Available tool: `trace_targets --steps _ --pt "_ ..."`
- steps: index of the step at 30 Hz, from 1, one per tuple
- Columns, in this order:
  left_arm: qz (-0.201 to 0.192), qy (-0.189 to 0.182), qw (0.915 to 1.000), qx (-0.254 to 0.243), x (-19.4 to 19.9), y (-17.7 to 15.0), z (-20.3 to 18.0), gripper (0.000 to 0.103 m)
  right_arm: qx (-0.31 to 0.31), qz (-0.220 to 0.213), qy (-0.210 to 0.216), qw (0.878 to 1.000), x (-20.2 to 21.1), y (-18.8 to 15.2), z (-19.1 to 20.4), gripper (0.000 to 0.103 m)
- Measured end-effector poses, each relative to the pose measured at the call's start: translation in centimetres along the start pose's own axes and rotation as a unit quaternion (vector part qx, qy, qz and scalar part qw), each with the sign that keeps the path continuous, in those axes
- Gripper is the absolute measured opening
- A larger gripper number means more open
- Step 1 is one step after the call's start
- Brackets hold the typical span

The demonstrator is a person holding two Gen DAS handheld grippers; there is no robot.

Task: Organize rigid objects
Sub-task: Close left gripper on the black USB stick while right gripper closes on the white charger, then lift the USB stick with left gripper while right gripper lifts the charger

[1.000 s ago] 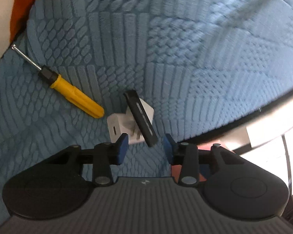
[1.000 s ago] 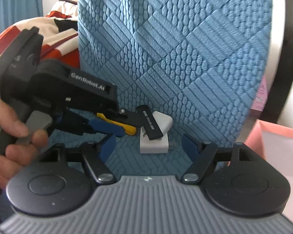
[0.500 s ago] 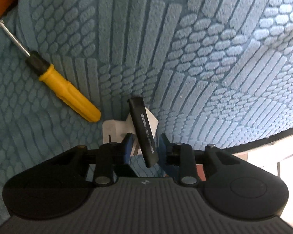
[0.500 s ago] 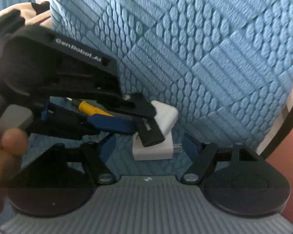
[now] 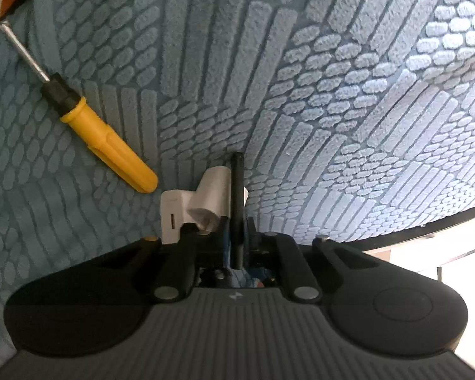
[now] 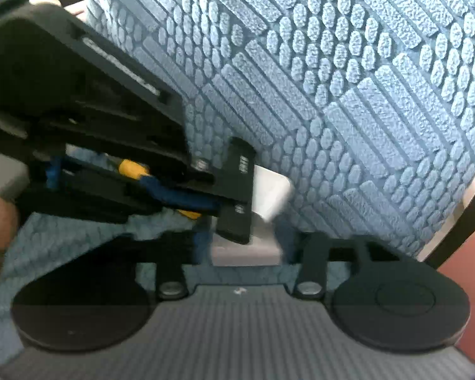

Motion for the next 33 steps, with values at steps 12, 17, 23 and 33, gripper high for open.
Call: trace_targets --steps 12,17,23,33 --pt "-0.019 -0.023 0.9995 0.013 5.3 1.2 0.4 0.010 -0.014 0.017 0.011 1.000 3.4 -0.9 -2.2 0.039" --pt "-0.023 -0.008 0.9996 0.012 7.9 -0.3 0.3 0.010 0.002 0.022 0.006 1.000 6.0 -2.0 -2.6 0.037" --pt "-0.007 0.027 0.9996 -0.006 9.7 -3.6 -0.8 0.010 -0.008 0.058 -0.006 0.998 8.7 -3.9 -3.7 0.034" --pt "0.012 0.074 0.9959 -0.052 13.4 -10.8 -1.2 0.010 -0.011 0.084 -0.016 0.996 13.0 -6.8 -2.1 0.033"
Point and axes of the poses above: each gripper's, at about its wrist camera, not at the fingertips, and x roughly against the way its jaws point, z to its left, y to its top, the point moved 1 cm from there along -x, roughly the way its jaws point, and after that the axes turned 15 degrees about -y, right-handed, at the moved point
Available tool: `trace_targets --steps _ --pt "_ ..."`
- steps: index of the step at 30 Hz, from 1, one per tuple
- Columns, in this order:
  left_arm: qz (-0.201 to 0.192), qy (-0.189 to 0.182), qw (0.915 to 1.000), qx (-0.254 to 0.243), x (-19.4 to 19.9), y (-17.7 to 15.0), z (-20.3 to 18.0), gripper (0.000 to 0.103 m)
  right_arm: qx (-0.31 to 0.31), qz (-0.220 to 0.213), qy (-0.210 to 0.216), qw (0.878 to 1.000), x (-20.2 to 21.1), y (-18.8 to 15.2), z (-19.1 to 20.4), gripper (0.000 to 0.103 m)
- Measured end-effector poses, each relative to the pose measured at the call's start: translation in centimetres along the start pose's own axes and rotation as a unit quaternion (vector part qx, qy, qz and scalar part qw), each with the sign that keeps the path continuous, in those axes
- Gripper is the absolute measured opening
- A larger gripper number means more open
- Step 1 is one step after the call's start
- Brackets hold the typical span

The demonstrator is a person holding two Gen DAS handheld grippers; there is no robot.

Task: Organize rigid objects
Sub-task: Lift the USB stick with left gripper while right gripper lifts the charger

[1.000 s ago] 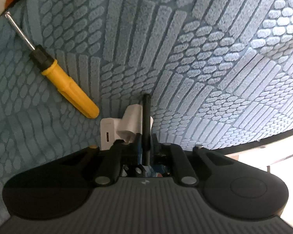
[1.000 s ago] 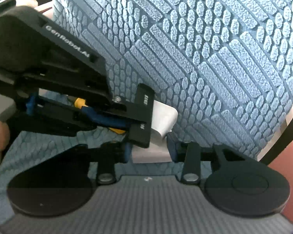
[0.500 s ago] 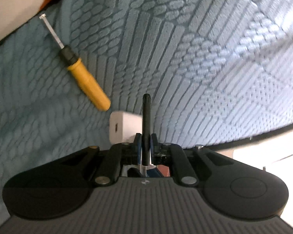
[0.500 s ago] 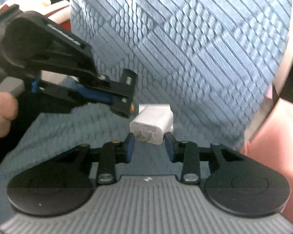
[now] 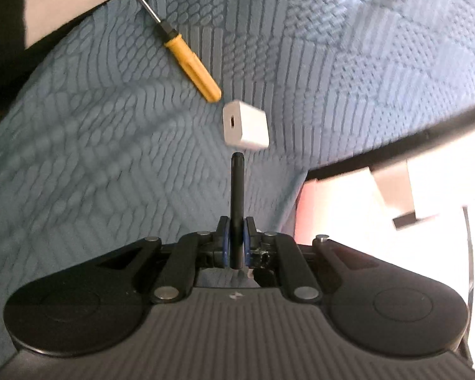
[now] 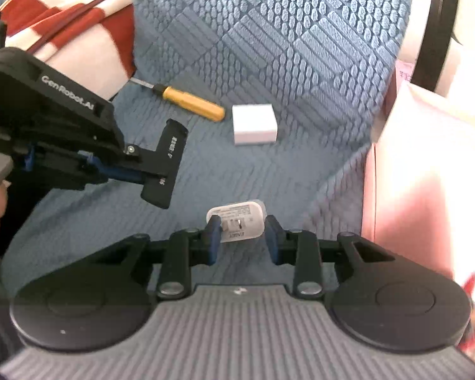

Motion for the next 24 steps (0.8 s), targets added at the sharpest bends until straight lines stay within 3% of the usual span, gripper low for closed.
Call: trace_targets --steps 3,6,12,14,17,24 --pt "-0.003 0.026 0.9988 -0.042 0.0 -2.2 -1.0 0.011 0.013 0.007 0.003 1.000 1.4 -1.7 0.6 0.032" --pt "0.010 0.023 0.9990 -0.037 0.5 -4.7 -0.8 0.011 0.016 0.017 0.006 1.000 3.0 -3.4 0.8 0.032" --pt "0.021 0.058 0.9968 -0.051 0.0 -8.4 -0.6 0.011 0.016 0.027 0.007 0.999 5.6 -5.8 1.4 0.031" --pt "0.016 0.067 0.9966 -0.045 0.8 -9.8 -0.8 0.011 0.022 0.046 0.003 0.999 6.3 -6.9 1.8 0.017" --pt "0.012 0.082 0.9953 -0.051 1.4 -11.4 -1.1 0.011 0.026 0.070 0.002 0.997 6.7 -8.5 2.4 0.017" --pt "0.025 0.095 0.9934 -0.059 1.6 -12.3 -0.8 0.011 0.003 0.077 0.009 0.997 7.4 -9.1 2.0 0.018"
Point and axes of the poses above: each gripper's, at about its wrist camera, not at the fingertips, and x roughly against the way its jaws point, z to its left, y to its top, the point moved 1 cm from there along -x, roughly the way its jaws point, and after that the axes turned 15 degrees about -y, right-handed, at the moved point
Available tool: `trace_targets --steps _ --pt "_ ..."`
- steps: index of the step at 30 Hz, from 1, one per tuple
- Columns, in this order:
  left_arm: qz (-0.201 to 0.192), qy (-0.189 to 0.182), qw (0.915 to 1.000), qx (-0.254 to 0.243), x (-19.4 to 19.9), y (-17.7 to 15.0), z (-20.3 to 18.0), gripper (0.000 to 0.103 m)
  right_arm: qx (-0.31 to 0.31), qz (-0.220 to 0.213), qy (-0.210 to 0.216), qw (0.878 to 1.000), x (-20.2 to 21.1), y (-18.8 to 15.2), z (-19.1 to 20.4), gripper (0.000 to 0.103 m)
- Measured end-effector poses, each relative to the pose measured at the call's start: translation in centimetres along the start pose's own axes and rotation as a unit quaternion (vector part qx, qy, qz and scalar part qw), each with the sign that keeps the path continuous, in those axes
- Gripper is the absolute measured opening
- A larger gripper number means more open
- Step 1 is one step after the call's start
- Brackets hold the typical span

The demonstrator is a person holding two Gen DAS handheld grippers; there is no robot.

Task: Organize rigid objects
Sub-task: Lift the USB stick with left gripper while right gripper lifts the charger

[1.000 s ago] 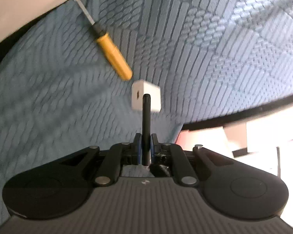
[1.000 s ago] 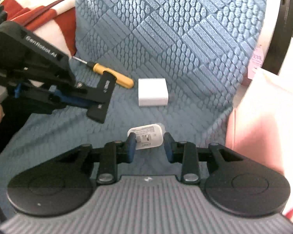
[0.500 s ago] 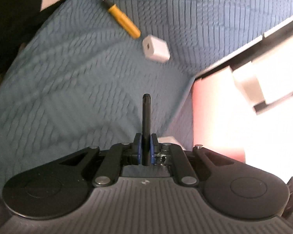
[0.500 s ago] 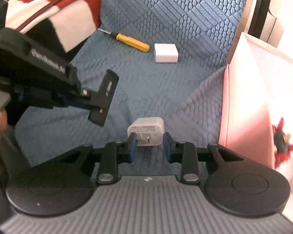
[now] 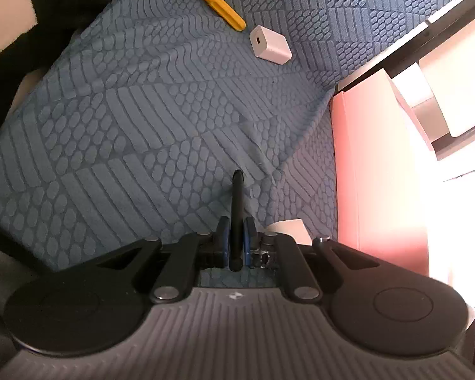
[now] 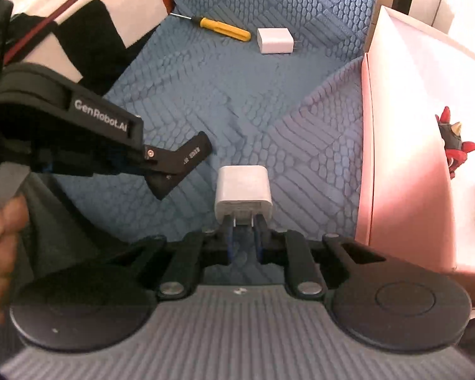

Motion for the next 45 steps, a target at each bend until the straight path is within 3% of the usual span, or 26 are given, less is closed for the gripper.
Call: trace_targets --steps 4,8,9,18,19,22,23,24,25,33,37,45 --pt "0.008 0.017 0.9998 -0.001 -0.3 0.0 0.2 0.011 -0.005 0.015 0.019 1.000 -0.3 -0.3 0.0 0.021" --pt "0.008 0.009 0.9999 0.002 -0.7 0.1 0.3 0.012 -0.011 0.010 0.010 1.000 -0.5 -0.1 -0.1 0.058" --pt "0.009 0.010 0.9999 -0.001 -0.8 0.0 0.2 0.012 -0.014 0.010 0.009 1.000 -0.6 -0.1 -0.2 0.059" --pt "0.002 0.020 0.9998 -0.005 -1.7 0.3 0.0 0.012 -0.019 -0.005 -0.004 1.000 -1.7 0.7 0.6 0.059" --pt "0.002 0.020 0.9998 -0.006 -1.7 0.3 0.1 0.015 -0.019 -0.008 -0.008 1.000 -1.9 0.8 0.7 0.059" --pt "0.005 0.024 0.9997 -0.005 -1.9 0.3 0.1 0.039 -0.014 -0.010 -0.015 1.000 -2.5 1.1 1.1 0.058" --pt "0.004 0.023 0.9997 -0.005 -1.9 0.3 0.1 0.041 -0.011 -0.009 -0.015 1.000 -2.6 1.1 1.2 0.056" --pt "0.004 0.025 0.9997 -0.007 -1.9 0.3 0.0 0.041 -0.007 -0.008 -0.014 1.000 -2.8 1.1 1.3 0.047" --pt "0.004 0.027 0.9995 -0.012 -1.9 0.3 -0.1 0.041 -0.003 -0.007 -0.016 1.000 -2.8 1.1 1.5 0.045" --pt "0.004 0.023 0.9991 -0.035 -2.3 0.1 -0.7 0.041 0.001 -0.014 -0.031 0.999 -2.1 0.9 1.0 0.045" --pt "0.005 0.042 0.9969 -0.066 -2.7 -0.2 -1.4 0.041 0.001 -0.014 -0.052 0.999 -2.1 0.8 0.4 0.045" --pt "0.014 0.064 0.9911 -0.116 -3.4 -1.0 -2.6 0.042 -0.005 -0.010 -0.049 0.999 -2.1 0.7 -0.4 0.045"
Point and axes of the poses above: each gripper's, at about its wrist camera, not at the fingertips, and x roughly against the way its jaws point, z to its left, y to its top, the point moved 1 cm from there along -x, roughly the way its jaws point, and after that the axes turned 15 degrees about -y, right-handed, at the moved point
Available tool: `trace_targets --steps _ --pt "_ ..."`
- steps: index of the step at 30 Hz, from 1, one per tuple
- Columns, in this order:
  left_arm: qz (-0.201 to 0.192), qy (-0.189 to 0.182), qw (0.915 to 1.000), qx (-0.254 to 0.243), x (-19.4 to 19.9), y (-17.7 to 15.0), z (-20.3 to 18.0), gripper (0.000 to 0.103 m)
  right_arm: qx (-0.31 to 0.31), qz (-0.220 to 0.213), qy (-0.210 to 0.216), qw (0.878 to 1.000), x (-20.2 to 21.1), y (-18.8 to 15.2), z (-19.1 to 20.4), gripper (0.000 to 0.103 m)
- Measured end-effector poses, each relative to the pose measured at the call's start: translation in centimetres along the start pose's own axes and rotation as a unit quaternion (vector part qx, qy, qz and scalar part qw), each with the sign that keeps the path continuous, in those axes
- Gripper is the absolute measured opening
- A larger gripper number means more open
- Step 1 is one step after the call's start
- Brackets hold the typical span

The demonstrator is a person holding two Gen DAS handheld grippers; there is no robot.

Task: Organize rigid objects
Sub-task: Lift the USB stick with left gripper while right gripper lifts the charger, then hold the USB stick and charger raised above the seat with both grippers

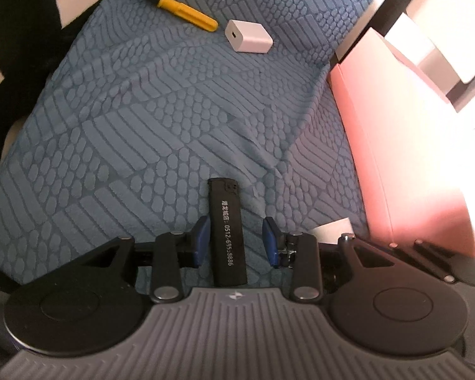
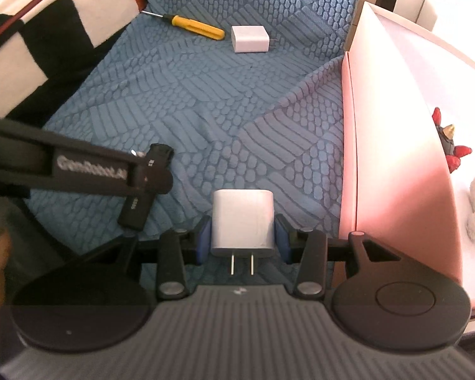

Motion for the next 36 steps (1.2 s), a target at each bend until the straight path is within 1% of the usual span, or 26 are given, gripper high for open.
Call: trace_targets --steps 3,6,7,10,12,14,19,21,24,27,29,32,34,36 --pt "0.001 0.007 0.9998 -0.016 -0.1 -0.1 -0.4 0.041 0.000 -0.006 0.001 1.000 0.3 0.1 0.0 0.045" --pt "0.000 0.015 0.9995 -0.027 -0.2 -0.2 -0.6 0.041 -0.003 0.000 -0.001 1.000 0.2 0.0 -0.1 0.045" --pt "-0.001 0.019 0.9994 -0.029 -0.3 -0.2 -0.6 0.038 -0.006 0.001 -0.001 1.000 0.1 0.0 -0.2 0.045" --pt "-0.007 0.028 0.9990 -0.033 -0.4 -0.2 -0.6 0.025 -0.009 0.004 -0.003 1.000 0.0 -0.1 -0.3 0.045" --pt "-0.010 0.024 0.9993 -0.027 -0.3 -0.2 -0.4 0.024 -0.011 0.006 -0.001 1.000 -0.2 -0.1 -0.1 0.045" --pt "-0.022 0.020 0.9993 -0.022 0.1 -0.1 -0.3 0.013 -0.017 0.006 -0.001 1.000 -0.3 -0.2 -0.2 0.045" --pt "-0.029 -0.005 0.9996 -0.002 0.9 0.1 0.0 0.007 -0.017 -0.004 -0.006 1.000 -0.2 -0.2 -0.2 0.045" --pt "-0.030 -0.021 0.9993 0.004 1.0 0.1 -0.1 0.006 -0.018 -0.005 -0.005 1.000 -0.2 -0.1 -0.2 0.045" --pt "-0.028 -0.034 0.9990 0.009 0.9 0.1 -0.2 0.006 -0.014 -0.004 -0.007 1.000 -0.3 -0.2 0.0 0.045" --pt "-0.019 -0.060 0.9976 0.027 0.6 0.1 0.0 0.006 -0.010 -0.001 -0.007 1.000 -0.4 -0.2 0.1 0.045" --pt "-0.018 -0.068 0.9968 0.038 0.4 0.1 0.1 0.007 -0.007 -0.003 -0.007 1.000 -0.5 -0.2 0.2 0.045" --pt "-0.016 -0.077 0.9953 0.056 0.2 0.2 0.5 0.010 -0.008 -0.004 -0.005 1.000 -0.6 -0.2 0.2 0.045" --pt "-0.017 -0.075 0.9956 0.054 0.2 0.3 0.4 0.010 -0.008 -0.005 -0.004 1.000 -0.6 -0.2 0.2 0.045" --pt "-0.018 -0.066 0.9966 0.047 0.3 0.3 0.1 0.010 -0.008 -0.005 -0.004 1.000 -0.6 -0.2 0.2 0.045"
Point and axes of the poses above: each gripper's, at about its wrist camera, not at the fingertips, and x roughly against the way its jaws point, z to its left, y to its top, the point moved 1 cm from there along -x, roughly the way its jaws point, and after that the axes turned 15 degrees about -y, right-handed, at the moved point
